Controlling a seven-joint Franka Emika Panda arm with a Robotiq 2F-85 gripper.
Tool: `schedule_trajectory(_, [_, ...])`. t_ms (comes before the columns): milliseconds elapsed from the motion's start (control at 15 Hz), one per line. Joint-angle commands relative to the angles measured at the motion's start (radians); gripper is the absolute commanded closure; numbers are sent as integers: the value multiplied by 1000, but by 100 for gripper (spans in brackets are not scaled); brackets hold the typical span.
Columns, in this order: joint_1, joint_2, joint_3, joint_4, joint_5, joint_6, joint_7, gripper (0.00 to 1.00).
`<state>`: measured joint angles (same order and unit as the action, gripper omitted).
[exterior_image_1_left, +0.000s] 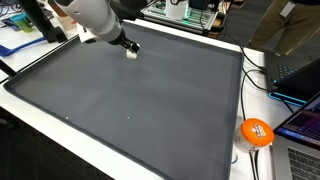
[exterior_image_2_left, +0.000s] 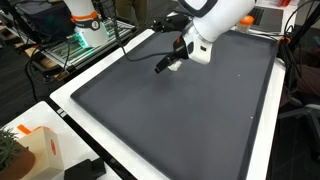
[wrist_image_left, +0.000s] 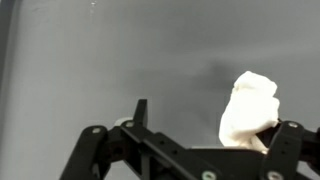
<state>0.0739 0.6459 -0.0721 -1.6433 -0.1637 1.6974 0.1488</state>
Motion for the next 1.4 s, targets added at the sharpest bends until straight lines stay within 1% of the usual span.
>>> schedule_trajectory(0, [1, -2, 5, -2, -51, -4, 19, 0])
schedule_trajectory(267, [5, 0, 7, 0, -60, -4, 25, 0])
schedule_trajectory(733, [89, 129, 21, 27, -146, -67, 57, 0])
schedule_trajectory(1000, [46, 126, 99, 20, -45, -8, -70, 0])
schedule_trajectory(1133, [22, 113, 110, 22, 10, 1, -92, 0])
schedule_trajectory(1333, [-41, 70, 108, 10, 119, 11, -137, 0])
